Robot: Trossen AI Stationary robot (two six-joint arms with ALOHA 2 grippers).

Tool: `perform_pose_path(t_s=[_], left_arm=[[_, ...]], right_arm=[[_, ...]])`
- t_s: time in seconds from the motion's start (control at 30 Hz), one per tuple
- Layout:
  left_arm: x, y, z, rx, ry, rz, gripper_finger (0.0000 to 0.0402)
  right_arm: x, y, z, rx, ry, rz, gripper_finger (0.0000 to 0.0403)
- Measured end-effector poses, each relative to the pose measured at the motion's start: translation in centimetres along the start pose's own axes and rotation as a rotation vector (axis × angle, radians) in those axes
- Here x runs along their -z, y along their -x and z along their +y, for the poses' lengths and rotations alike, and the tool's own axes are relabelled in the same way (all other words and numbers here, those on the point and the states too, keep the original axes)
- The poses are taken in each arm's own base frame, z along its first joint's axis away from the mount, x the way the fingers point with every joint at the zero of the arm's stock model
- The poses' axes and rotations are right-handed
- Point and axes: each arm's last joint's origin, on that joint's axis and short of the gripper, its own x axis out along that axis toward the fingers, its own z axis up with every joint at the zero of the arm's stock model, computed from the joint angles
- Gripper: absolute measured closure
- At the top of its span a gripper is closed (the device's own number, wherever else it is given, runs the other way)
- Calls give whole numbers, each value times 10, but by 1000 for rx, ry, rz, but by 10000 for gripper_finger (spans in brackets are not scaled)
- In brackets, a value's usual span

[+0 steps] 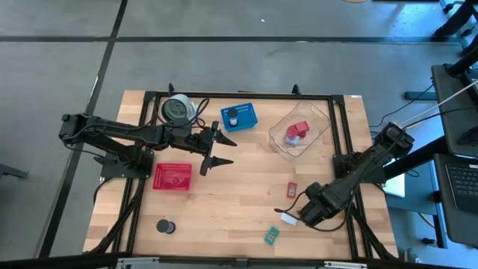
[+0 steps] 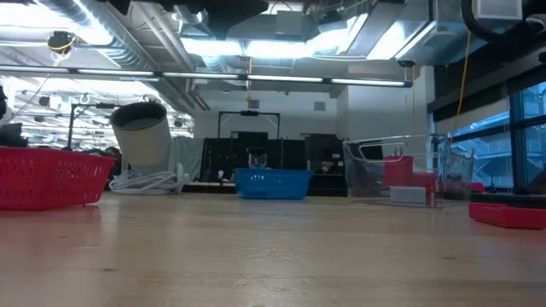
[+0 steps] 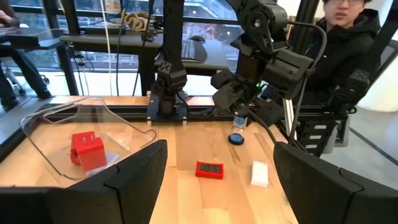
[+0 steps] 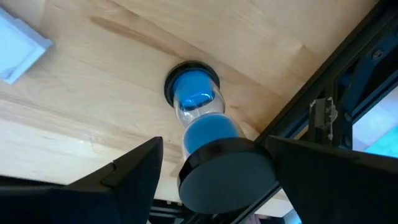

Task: Pick & Place Office items
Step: Put the bottom-right black hourglass into the blue basket

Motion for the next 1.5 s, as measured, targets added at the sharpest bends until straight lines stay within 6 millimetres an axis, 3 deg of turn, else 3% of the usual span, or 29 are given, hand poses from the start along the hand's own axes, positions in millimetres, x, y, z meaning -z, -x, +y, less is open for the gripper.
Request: perform_pose_path(t_s=[0.33,0.57,0.73,0.97,1.07,1.2,1.5], left_arm=[[0,0,0,0,0,0,109],[0,0,0,0,0,2,109],[0,0,0,0,0,3,109],[0,0,0,-1,0,3,109],[0,0,0,-1,0,3,109],[0,0,0,-1,2,3,109],[5,1,0,-3,34,54,109]], right_arm=[[1,-2,2,8,33,48,192],[3,2,4,-12,67,54,189],[8,18,11,-76,89,26,178],[3,58,25,-238,88,-133,191],[-13,72,29,-281,98,-216,191],[-47,83,29,-282,138,-302,182],[-159,95,26,-285,241,-364,188]])
